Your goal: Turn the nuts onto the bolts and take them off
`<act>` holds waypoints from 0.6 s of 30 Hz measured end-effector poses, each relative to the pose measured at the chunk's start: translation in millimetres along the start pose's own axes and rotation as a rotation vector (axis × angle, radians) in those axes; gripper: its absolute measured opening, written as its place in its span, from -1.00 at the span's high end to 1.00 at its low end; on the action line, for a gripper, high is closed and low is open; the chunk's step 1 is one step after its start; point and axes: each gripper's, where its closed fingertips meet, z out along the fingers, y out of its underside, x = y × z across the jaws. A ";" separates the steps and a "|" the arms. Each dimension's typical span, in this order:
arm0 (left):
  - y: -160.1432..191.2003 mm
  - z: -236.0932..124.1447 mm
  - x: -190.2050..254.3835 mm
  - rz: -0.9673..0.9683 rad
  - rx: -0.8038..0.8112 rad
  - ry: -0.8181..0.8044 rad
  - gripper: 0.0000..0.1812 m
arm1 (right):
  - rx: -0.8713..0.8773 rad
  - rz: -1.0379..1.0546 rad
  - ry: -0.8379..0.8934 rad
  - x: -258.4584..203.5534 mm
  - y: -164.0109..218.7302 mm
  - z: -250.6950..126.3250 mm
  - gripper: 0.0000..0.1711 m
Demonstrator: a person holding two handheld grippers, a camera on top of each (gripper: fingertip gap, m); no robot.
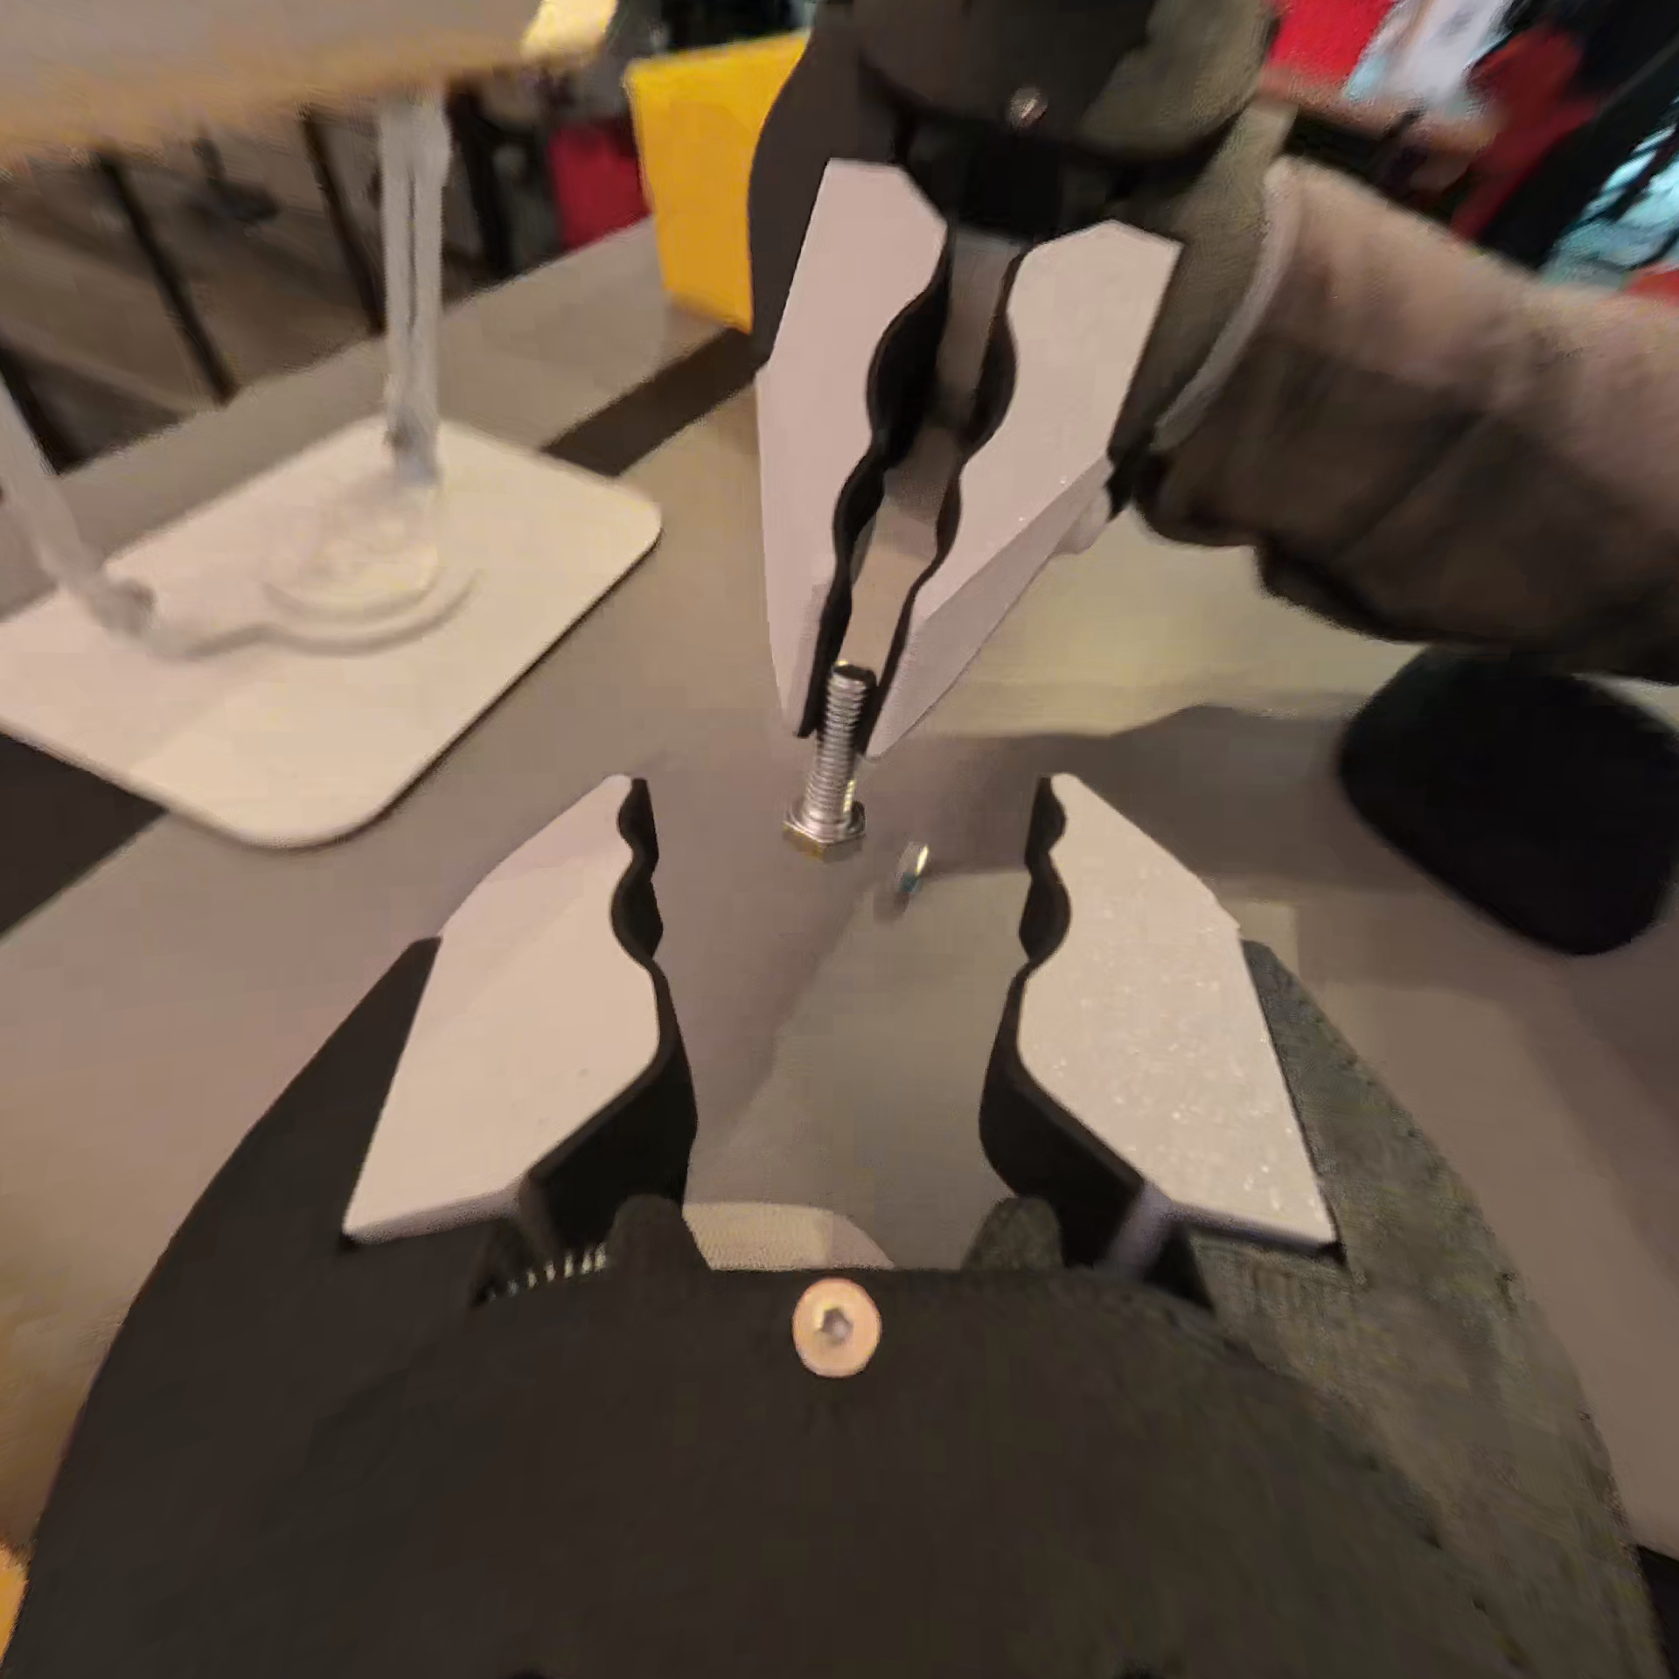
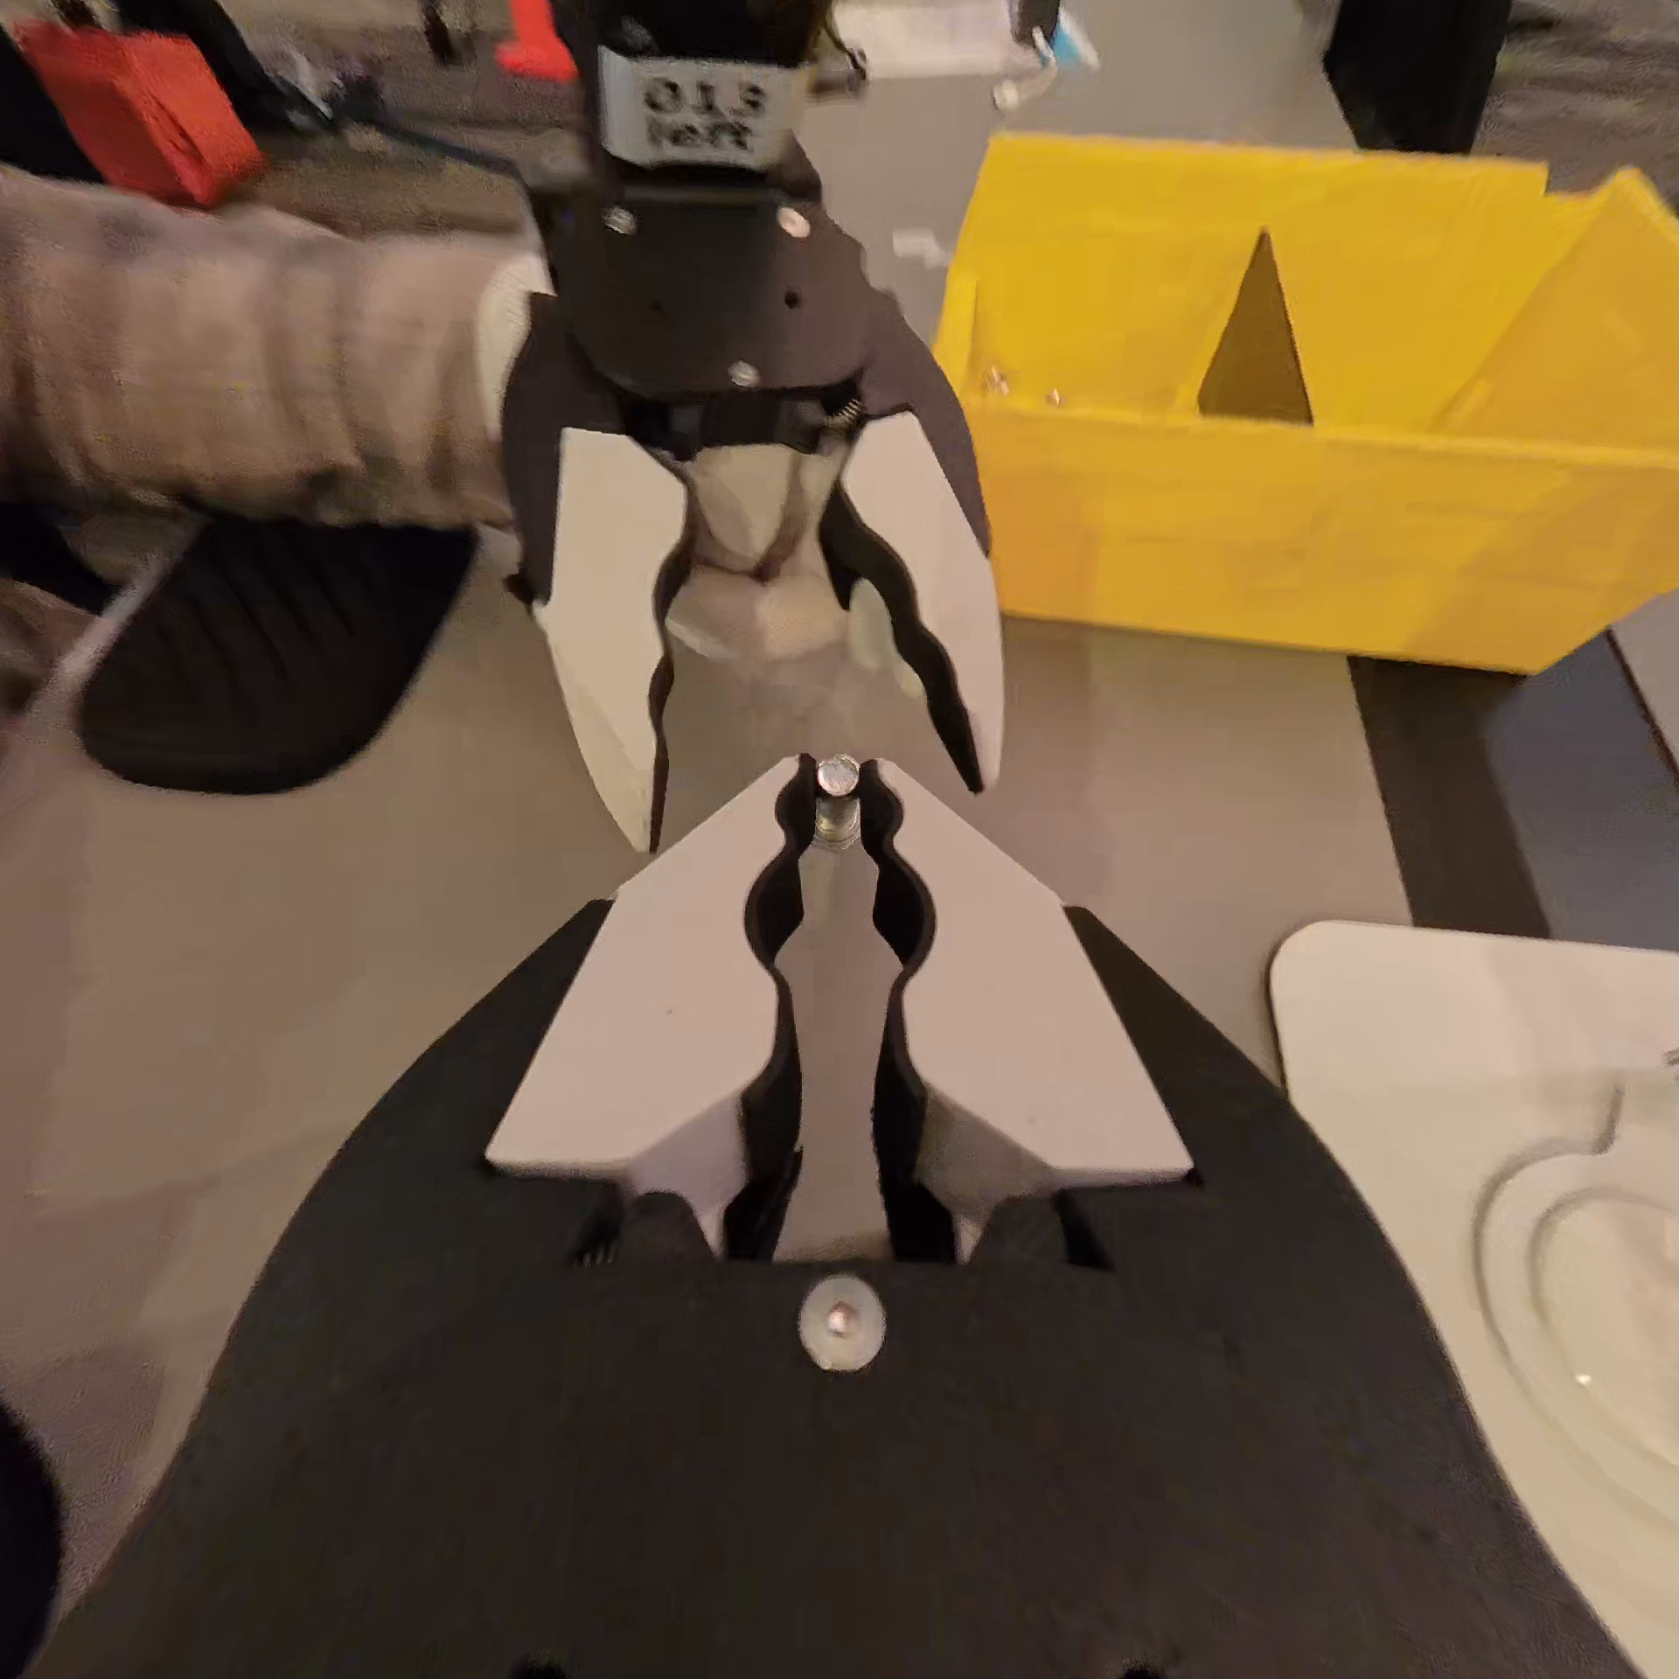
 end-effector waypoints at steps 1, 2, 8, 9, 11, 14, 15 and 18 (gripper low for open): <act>-13.5 -1.5 4.8 0.005 0.018 0.055 0.09 | 0.023 -0.009 -0.025 -2.8 -10.6 -10.0 0.90; -26.2 -2.1 9.7 0.015 0.027 0.113 0.04 | 0.039 -0.020 -0.042 -4.2 -20.7 -20.2 0.90; -98.6 8.4 24.2 0.178 0.161 0.207 0.09 | 0.044 -0.083 -0.081 -4.3 -72.0 -78.7 0.91; -105.1 12.4 25.8 0.191 0.182 0.191 0.15 | 0.030 -0.097 -0.064 -2.4 -78.3 -87.0 0.91; -112.5 20.8 20.4 0.242 0.217 0.093 0.28 | -0.016 -0.127 -0.029 -0.2 -87.2 -101.6 0.91; -119.3 25.9 21.5 0.257 0.250 0.057 0.37 | -0.098 -0.155 0.019 4.2 -94.6 -115.5 0.91; -121.3 26.5 17.5 0.281 0.251 0.007 0.37 | -0.117 -0.157 0.033 6.2 -96.9 -117.9 0.91; -137.1 19.5 12.4 0.268 0.337 -0.067 0.40 | -0.150 -0.170 0.037 6.8 -101.7 -117.6 0.90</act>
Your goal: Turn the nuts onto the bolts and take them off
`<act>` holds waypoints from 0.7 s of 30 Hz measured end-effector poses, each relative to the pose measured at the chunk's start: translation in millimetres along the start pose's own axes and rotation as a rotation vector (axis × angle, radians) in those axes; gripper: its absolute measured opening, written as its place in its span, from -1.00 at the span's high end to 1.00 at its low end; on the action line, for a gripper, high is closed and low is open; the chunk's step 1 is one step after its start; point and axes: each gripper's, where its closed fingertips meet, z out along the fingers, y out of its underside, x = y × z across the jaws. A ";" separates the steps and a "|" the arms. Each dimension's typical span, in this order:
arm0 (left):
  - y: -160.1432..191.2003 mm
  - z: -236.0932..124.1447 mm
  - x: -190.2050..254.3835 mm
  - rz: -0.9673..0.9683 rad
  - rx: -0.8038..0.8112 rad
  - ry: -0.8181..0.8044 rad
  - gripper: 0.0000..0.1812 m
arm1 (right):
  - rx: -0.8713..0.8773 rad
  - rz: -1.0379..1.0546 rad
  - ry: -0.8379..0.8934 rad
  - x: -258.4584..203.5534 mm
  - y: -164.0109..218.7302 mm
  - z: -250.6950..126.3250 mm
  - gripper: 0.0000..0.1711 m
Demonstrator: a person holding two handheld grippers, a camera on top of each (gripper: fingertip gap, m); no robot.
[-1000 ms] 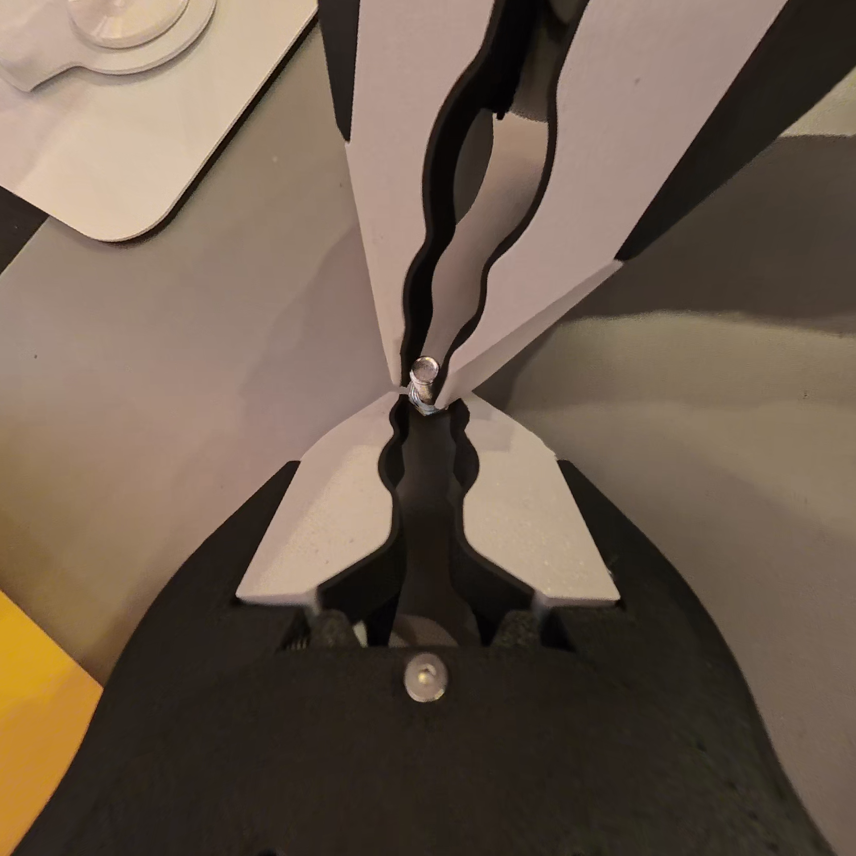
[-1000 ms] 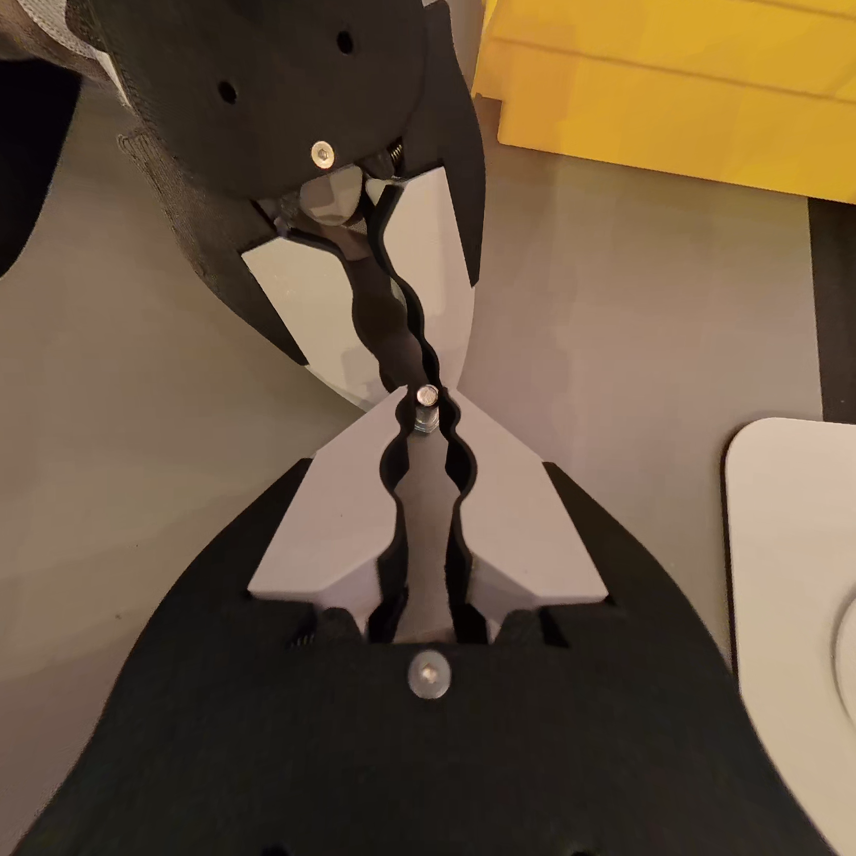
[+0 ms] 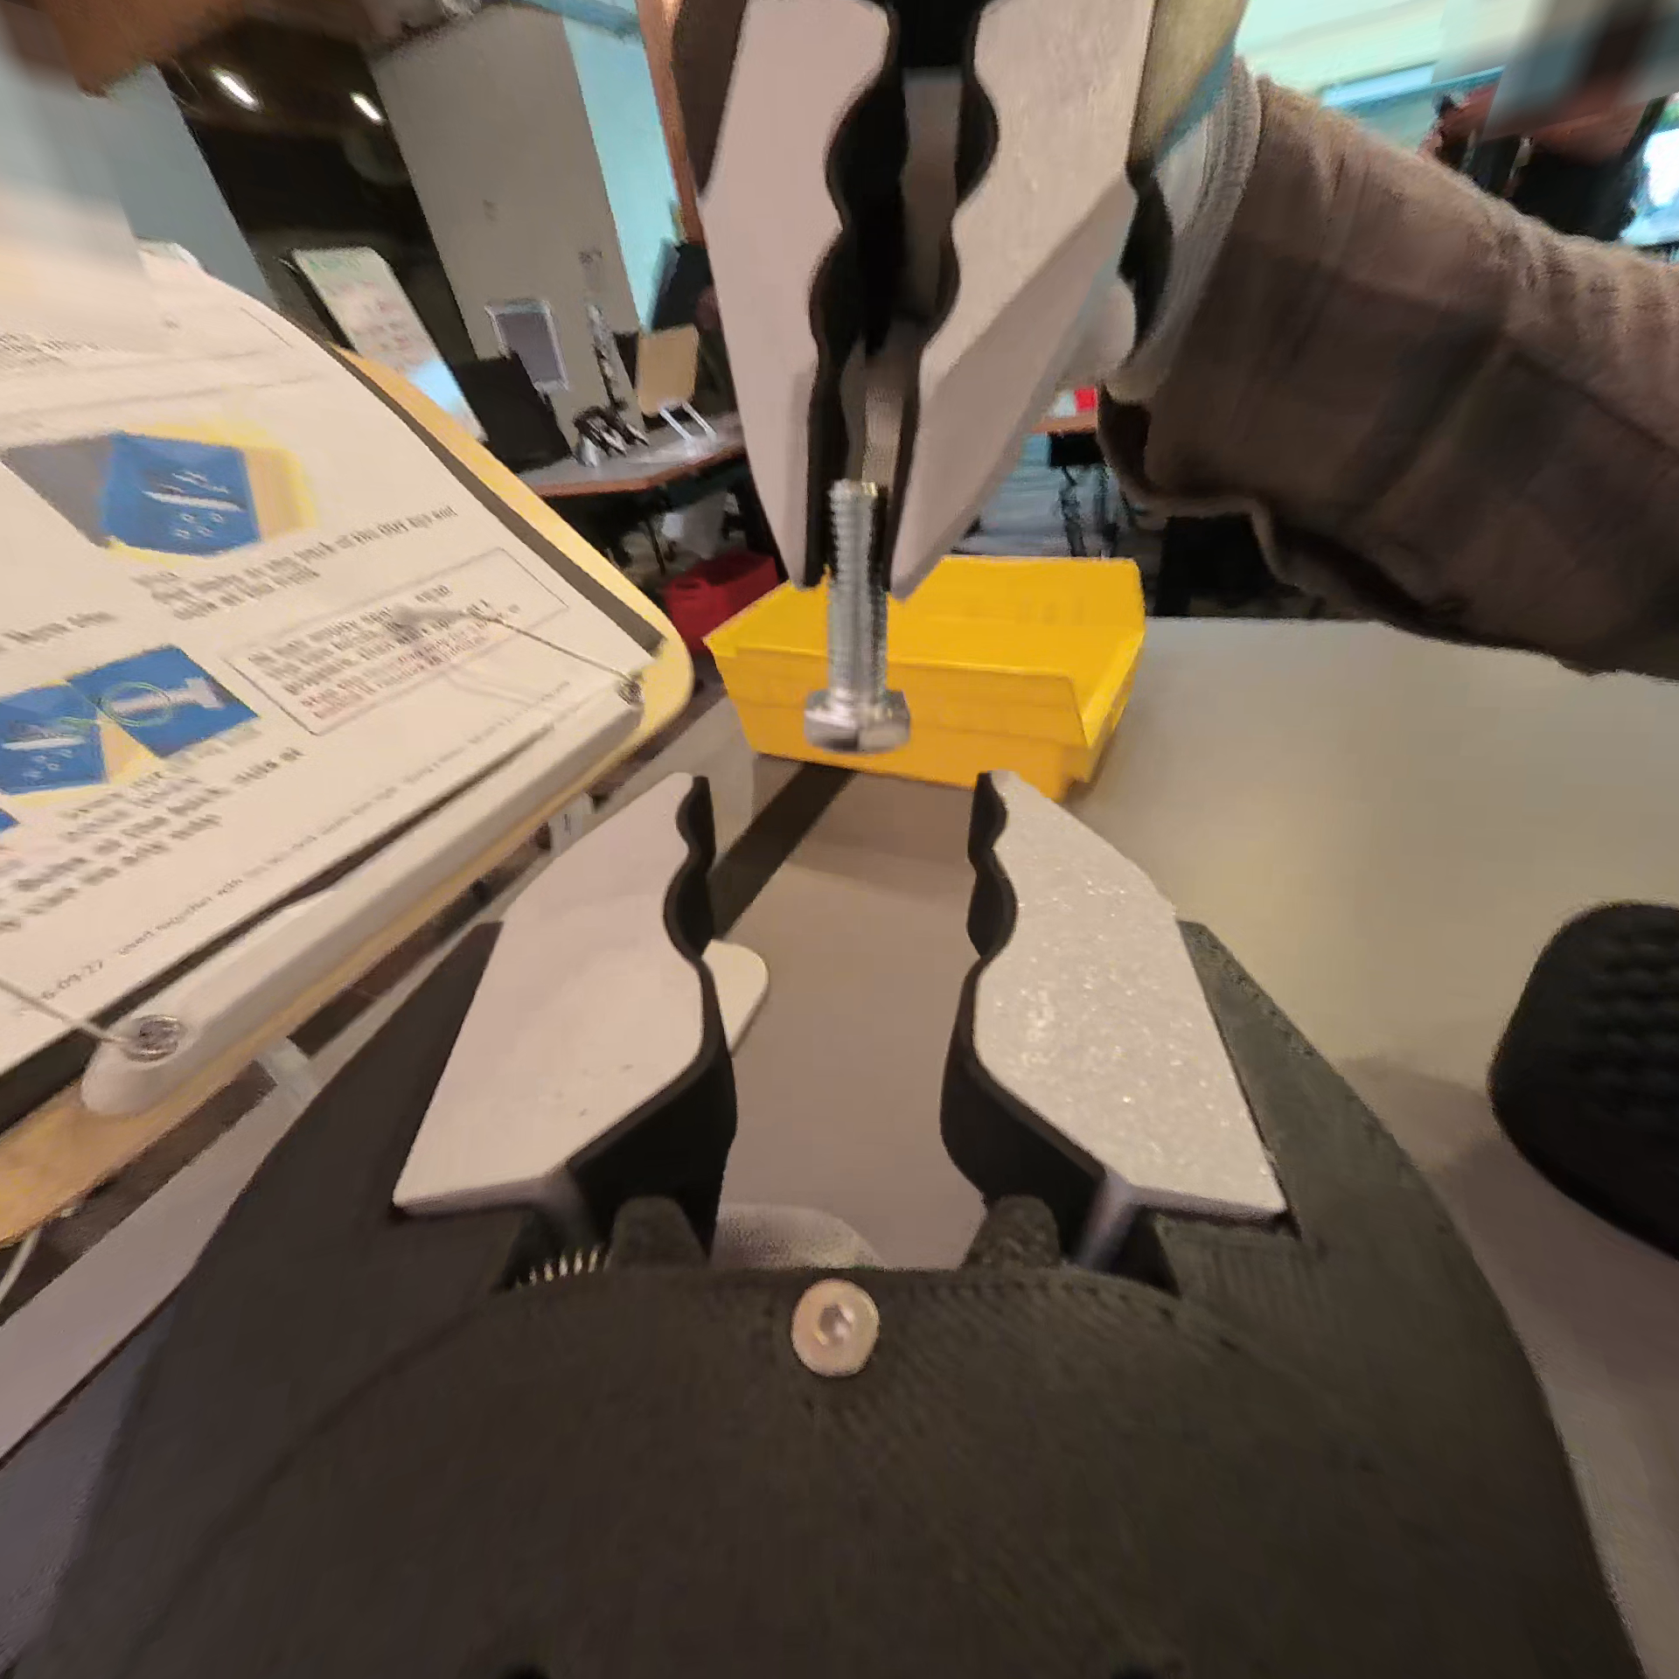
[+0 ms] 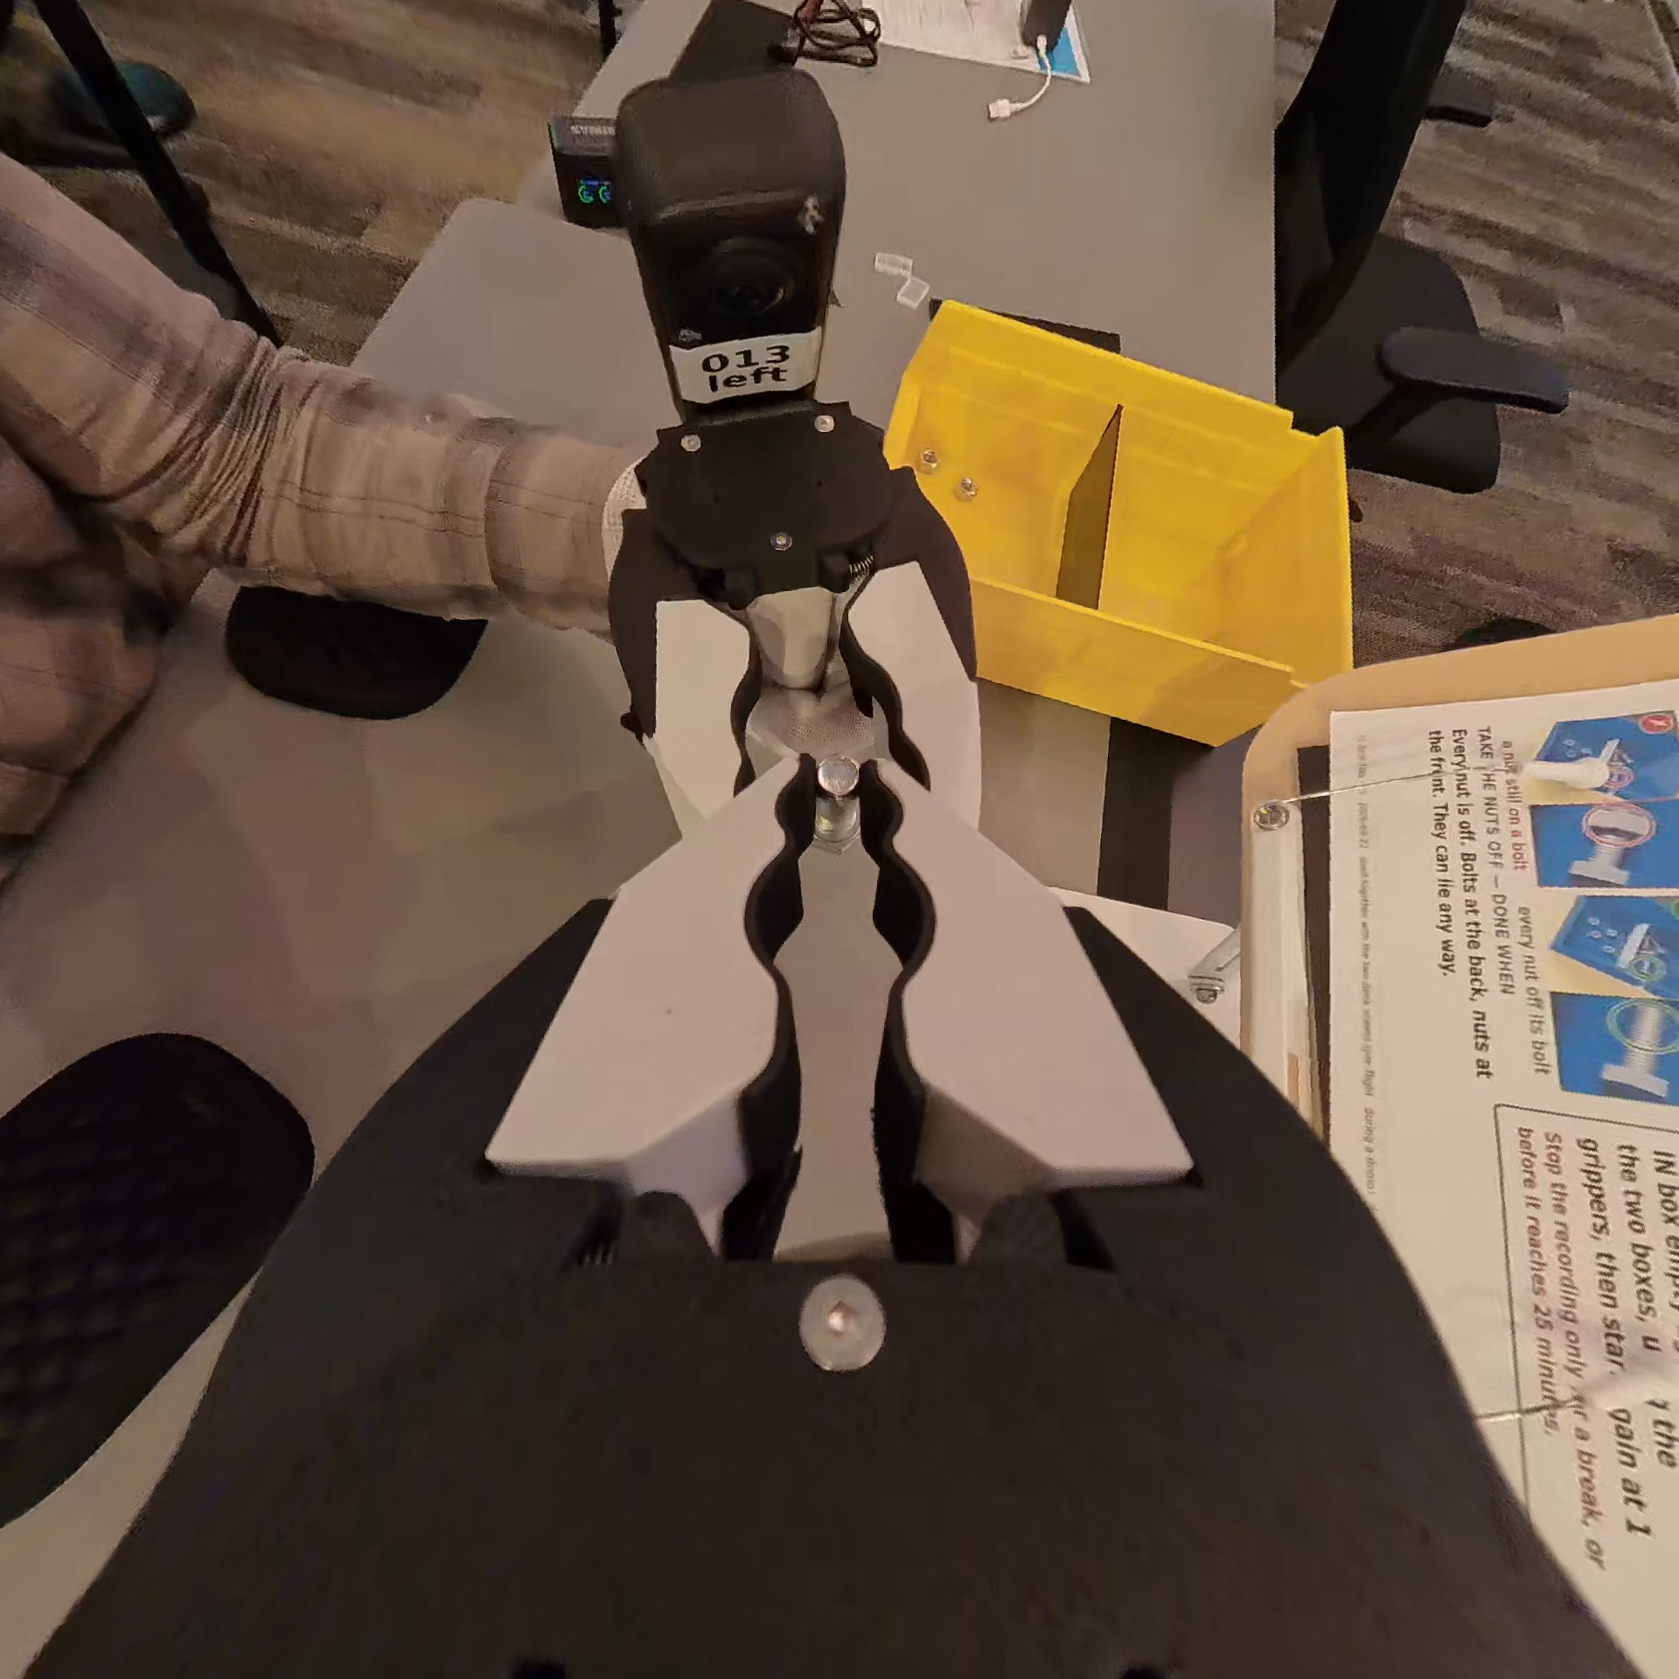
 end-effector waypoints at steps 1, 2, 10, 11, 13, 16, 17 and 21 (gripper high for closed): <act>-7.5 -1.6 -6.7 0.006 0.044 -0.055 0.41 | -0.003 0.001 0.002 0.9 -1.6 1.8 0.90; -12.0 -3.2 -9.8 0.011 0.068 -0.086 0.42 | -0.008 0.000 0.003 1.4 -2.3 3.6 0.90; -5.0 3.9 -31.0 0.130 -0.050 -0.350 0.47 | -0.023 0.121 0.149 22.8 -3.0 14.9 0.91; -4.0 4.5 -34.8 0.132 -0.057 -0.389 0.47 | -0.023 0.150 0.171 25.3 -2.0 16.0 0.91; -0.1 6.6 -40.4 0.125 -0.075 -0.444 0.48 | -0.031 0.193 0.222 30.6 1.3 18.6 0.91; 3.9 6.9 -48.2 0.125 -0.076 -0.528 0.50 | -0.020 0.238 0.247 29.2 2.5 23.0 0.91; 4.6 5.1 -52.7 0.123 -0.075 -0.571 0.55 | -0.025 0.253 0.263 30.4 4.7 23.7 0.91; 7.0 4.0 -56.1 0.149 -0.070 -0.624 0.73 | -0.042 0.292 0.301 33.6 13.2 25.8 0.91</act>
